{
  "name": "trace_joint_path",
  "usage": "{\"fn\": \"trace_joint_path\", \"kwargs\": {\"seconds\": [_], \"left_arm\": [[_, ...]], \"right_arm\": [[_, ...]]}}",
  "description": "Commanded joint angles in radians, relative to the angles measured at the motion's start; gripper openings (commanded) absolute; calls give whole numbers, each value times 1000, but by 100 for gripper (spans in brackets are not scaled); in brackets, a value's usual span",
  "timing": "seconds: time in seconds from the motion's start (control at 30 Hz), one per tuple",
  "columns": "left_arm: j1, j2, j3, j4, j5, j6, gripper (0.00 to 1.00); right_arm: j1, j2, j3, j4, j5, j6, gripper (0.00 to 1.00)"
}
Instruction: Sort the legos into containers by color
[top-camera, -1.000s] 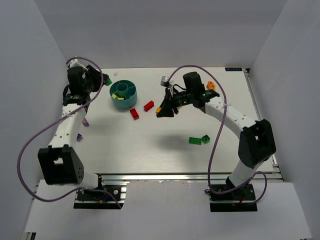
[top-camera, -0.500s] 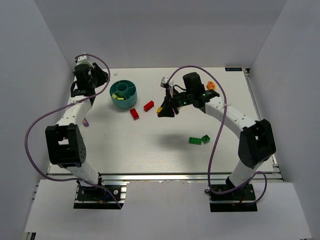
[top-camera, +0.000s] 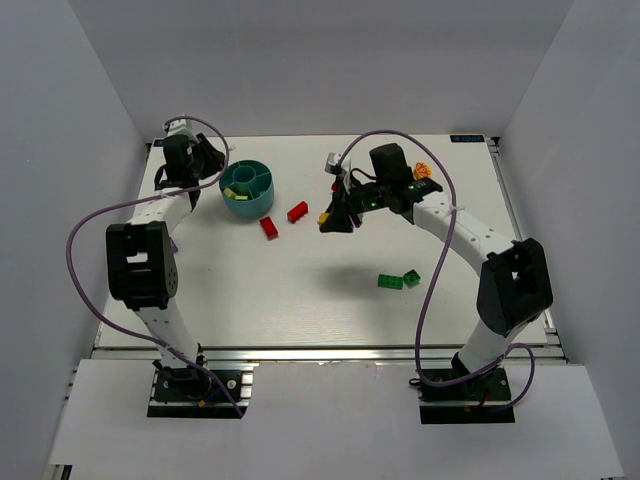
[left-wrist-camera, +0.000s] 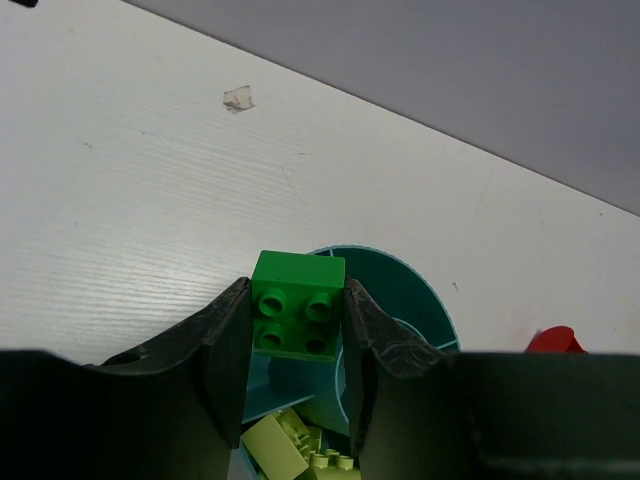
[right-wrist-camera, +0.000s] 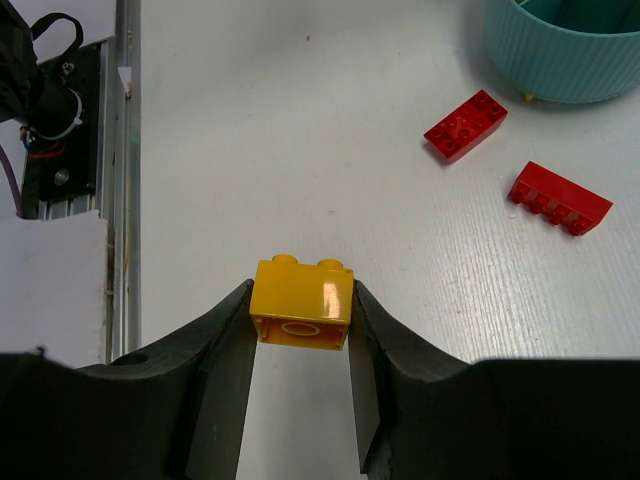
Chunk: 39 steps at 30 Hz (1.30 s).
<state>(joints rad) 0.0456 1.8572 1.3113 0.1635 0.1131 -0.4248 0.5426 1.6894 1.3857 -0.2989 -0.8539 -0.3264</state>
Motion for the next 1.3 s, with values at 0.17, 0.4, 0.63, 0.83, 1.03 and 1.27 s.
{"fn": "trace_joint_path", "kwargs": {"seconds": [0.17, 0.4, 0.63, 0.83, 1.03, 1.27], "left_arm": [[2, -23, -4, 119, 115, 98, 0], [2, 5, -14, 136, 148, 92, 0], [2, 26, 3, 117, 134, 106, 4], [0, 45, 6, 76, 111, 138, 8], [0, 48, 2, 68, 103, 144, 15], [0, 40, -14, 64, 102, 133, 30]], "right_arm": [[-21, -17, 27, -9, -16, -22, 0], [-24, -17, 22, -8, -25, -22, 0], [-32, -28, 4, -8, -28, -22, 0], [-36, -34, -7, -6, -34, -22, 0], [-39, -30, -1, -6, -40, -22, 0], [-38, -27, 1, -6, -45, -22, 0]]}}
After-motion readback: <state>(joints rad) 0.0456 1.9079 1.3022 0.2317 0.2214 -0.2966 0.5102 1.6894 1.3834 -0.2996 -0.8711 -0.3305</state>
